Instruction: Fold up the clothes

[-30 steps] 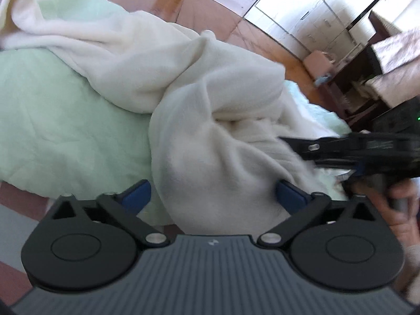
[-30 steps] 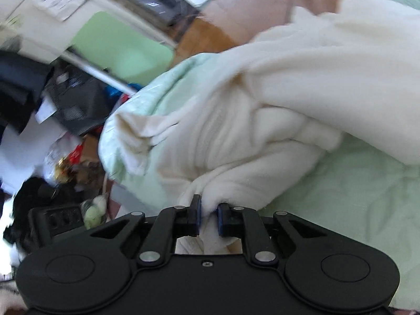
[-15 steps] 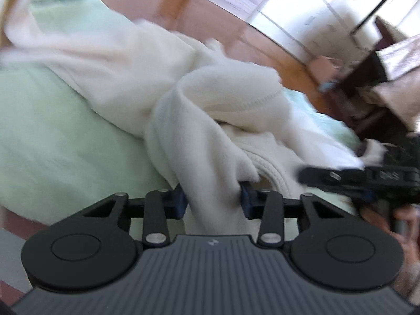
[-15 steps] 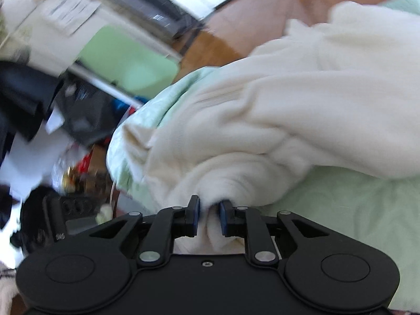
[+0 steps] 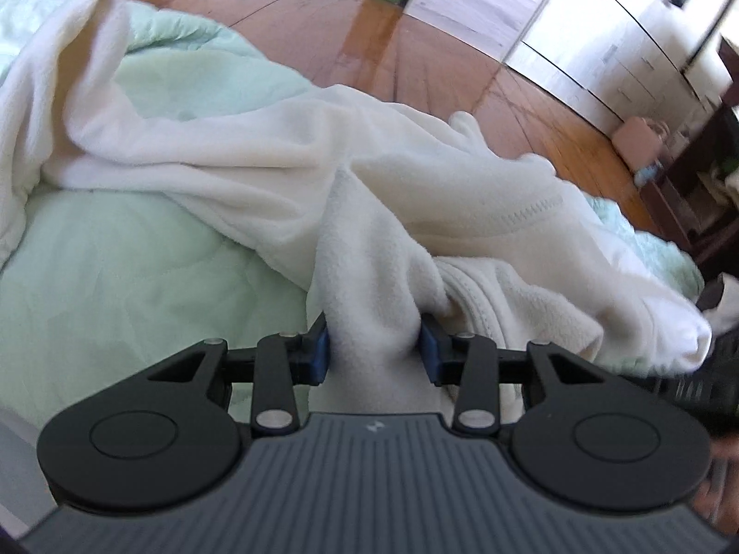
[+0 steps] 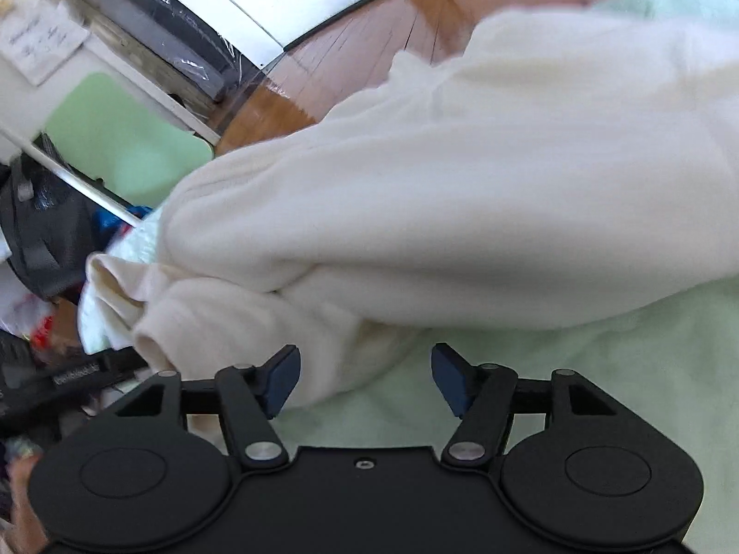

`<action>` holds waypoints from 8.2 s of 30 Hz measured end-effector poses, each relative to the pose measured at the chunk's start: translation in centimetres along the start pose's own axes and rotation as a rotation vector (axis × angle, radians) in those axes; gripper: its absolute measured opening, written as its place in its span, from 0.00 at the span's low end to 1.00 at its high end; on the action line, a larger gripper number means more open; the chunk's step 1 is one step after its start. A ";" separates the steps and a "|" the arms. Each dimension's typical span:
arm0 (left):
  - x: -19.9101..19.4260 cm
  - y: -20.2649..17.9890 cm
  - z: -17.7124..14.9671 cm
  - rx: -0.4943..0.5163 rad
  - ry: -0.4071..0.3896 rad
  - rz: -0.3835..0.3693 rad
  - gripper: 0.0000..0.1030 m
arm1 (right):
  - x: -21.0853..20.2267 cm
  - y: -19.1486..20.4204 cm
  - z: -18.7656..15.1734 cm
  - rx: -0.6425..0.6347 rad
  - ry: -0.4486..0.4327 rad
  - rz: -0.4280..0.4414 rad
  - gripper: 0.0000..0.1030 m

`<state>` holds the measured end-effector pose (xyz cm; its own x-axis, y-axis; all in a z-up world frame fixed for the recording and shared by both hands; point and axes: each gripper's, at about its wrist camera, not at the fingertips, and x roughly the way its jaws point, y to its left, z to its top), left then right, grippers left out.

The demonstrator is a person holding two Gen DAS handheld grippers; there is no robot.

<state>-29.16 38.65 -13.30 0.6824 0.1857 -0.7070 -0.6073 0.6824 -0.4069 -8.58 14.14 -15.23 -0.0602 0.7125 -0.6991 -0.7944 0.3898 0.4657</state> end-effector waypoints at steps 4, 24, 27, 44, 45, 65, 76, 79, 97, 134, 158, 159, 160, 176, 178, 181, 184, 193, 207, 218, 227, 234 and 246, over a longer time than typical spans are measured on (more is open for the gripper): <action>-1.0 0.4 0.8 -0.027 -0.064 0.031 0.37 | 1.4 2.3 0.0 -0.087 -0.004 -0.023 0.67; -2.9 -4.5 -5.1 0.173 0.048 -0.204 0.74 | -12.0 3.7 2.1 -0.138 -0.453 -0.539 0.08; -1.8 -6.0 -5.9 0.203 0.083 -0.215 0.74 | -16.7 3.7 0.8 -0.171 -0.552 -0.711 0.08; 6.8 -6.7 -7.3 -0.058 0.341 -0.292 0.93 | -16.8 -5.6 -6.4 -0.083 -0.247 -0.871 0.09; 7.2 -6.7 -7.6 -0.071 0.344 -0.287 0.92 | -16.4 -6.2 -6.7 -0.077 -0.236 -0.861 0.09; -16.2 -5.3 -1.9 0.360 -0.229 0.164 0.23 | -17.5 -0.8 -5.8 -0.086 -0.003 0.284 0.10; -10.5 5.5 -8.8 0.112 0.280 0.174 0.43 | -9.5 -0.3 -7.5 -0.077 0.301 0.187 0.38; -12.0 4.3 -5.1 0.230 0.167 0.185 0.55 | -13.1 -0.6 -4.7 -0.116 0.203 0.123 0.43; -7.4 -10.1 22.1 0.439 0.098 0.135 0.68 | -29.7 -2.0 29.5 0.360 0.058 -0.073 0.43; 21.4 -3.1 18.5 0.331 0.482 0.243 0.94 | 5.3 -20.9 18.5 -0.290 0.361 -0.411 0.67; 8.9 -10.9 16.7 0.532 -0.249 0.491 0.14 | -1.6 -7.4 16.7 -0.642 -0.326 -0.725 0.12; 7.7 -11.0 17.2 0.505 -0.317 0.510 0.14 | -1.8 -7.0 17.8 -0.616 -0.374 -0.716 0.12; 7.4 -10.6 17.8 0.473 -0.331 0.514 0.15 | -2.1 -6.5 18.8 -0.590 -0.421 -0.706 0.13; 9.4 -12.4 12.2 0.481 -0.038 0.336 0.69 | -9.9 -15.3 15.8 -0.262 0.108 -0.454 0.52; 8.6 -14.5 11.3 0.500 -0.052 0.238 0.74 | -12.1 -15.6 12.9 -0.214 0.086 -0.425 0.57; 8.9 -17.4 9.0 0.481 -0.024 0.063 0.77 | -13.3 -17.3 8.7 -0.073 0.076 -0.451 0.57; 11.1 -20.2 6.0 0.488 0.016 -0.085 0.77 | -13.4 -18.4 4.8 -0.044 0.118 -0.560 0.57; 17.6 -33.6 -5.1 0.875 0.253 -0.161 0.91 | -17.1 -23.5 -1.9 0.352 -0.142 -0.580 0.57; 17.1 -24.4 3.0 0.525 0.063 0.094 0.16 | -12.5 -19.5 -1.4 0.225 -0.172 -0.509 0.59; 15.3 -21.8 2.8 0.308 0.046 0.042 0.16 | -5.8 -20.5 2.7 0.115 -0.203 -0.619 0.25; 13.0 -21.5 3.8 0.317 0.000 0.048 0.17 | -18.6 -14.0 4.3 -0.247 -0.255 -0.723 0.12; 17.4 -20.2 3.3 0.246 0.111 0.061 0.18 | -19.8 -21.5 6.4 -0.126 -0.133 -1.004 0.21; 18.2 -17.9 2.1 0.217 0.139 0.025 0.21 | -16.0 -26.3 -3.5 0.467 -0.176 -0.354 0.53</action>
<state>-5.06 31.25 -17.65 0.5971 0.1157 -0.7938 -0.5110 0.8176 -0.2653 11.14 -9.49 -18.18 0.2918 0.5630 -0.7732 -0.3962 0.8069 0.4381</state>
